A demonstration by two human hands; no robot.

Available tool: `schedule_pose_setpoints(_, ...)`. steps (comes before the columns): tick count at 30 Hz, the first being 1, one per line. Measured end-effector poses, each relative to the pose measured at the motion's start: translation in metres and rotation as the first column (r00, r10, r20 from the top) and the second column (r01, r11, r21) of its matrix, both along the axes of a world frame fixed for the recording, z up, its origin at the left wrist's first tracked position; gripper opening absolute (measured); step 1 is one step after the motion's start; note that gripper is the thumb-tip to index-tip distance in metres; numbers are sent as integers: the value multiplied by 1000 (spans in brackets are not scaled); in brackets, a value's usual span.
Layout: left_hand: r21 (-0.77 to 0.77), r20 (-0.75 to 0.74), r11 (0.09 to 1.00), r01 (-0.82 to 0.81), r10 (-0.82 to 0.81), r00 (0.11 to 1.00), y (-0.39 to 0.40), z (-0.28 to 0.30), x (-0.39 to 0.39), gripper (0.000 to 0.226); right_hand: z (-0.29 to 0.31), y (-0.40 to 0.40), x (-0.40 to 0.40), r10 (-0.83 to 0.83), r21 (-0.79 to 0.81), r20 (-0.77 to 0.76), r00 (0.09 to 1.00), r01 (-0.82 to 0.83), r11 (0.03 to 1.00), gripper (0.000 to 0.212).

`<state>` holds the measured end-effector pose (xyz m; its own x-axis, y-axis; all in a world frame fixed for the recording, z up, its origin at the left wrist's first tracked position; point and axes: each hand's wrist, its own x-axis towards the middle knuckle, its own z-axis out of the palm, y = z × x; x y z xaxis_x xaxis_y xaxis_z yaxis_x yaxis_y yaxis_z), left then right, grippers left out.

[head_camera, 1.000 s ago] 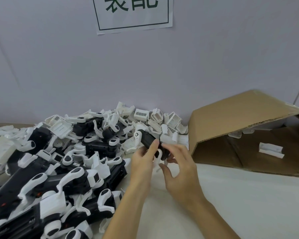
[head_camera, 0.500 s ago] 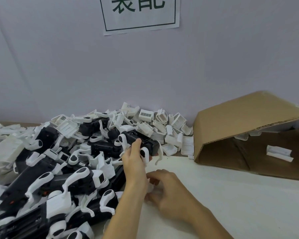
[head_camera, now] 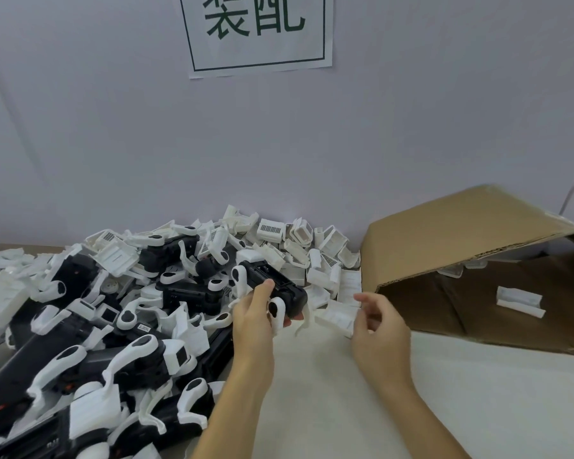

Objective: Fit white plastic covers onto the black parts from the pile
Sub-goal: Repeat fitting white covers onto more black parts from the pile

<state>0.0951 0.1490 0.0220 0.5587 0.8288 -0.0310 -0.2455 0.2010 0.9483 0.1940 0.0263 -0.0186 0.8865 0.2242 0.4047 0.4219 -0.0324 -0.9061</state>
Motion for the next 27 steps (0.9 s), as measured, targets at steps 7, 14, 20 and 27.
schedule_pose_setpoints(7, 171, -230, 968, 186, -144, 962, -18, 1, 3, 32, 8, 10, -23, -142, 193, 381, 914, 72, 979, 23)
schedule_pose_setpoints(14, 230, -275, 947, 226, -160, 948, -18, 2, 1, 21, 8, 6, -31, 69, 108, 505, 860, -143, 984, 38)
schedule_pose_setpoints(20, 235, -203, 933, 274, -228, 952, -24, 1, 1, 21, 11, 9, -33, 145, 81, 480, 865, -208, 975, 32)
schedule_pose_setpoints(27, 207, -172, 948, 242, -209, 963, -21, 0, 2, 21, 6, 7, -27, -28, 237, 355, 935, -61, 970, 33)
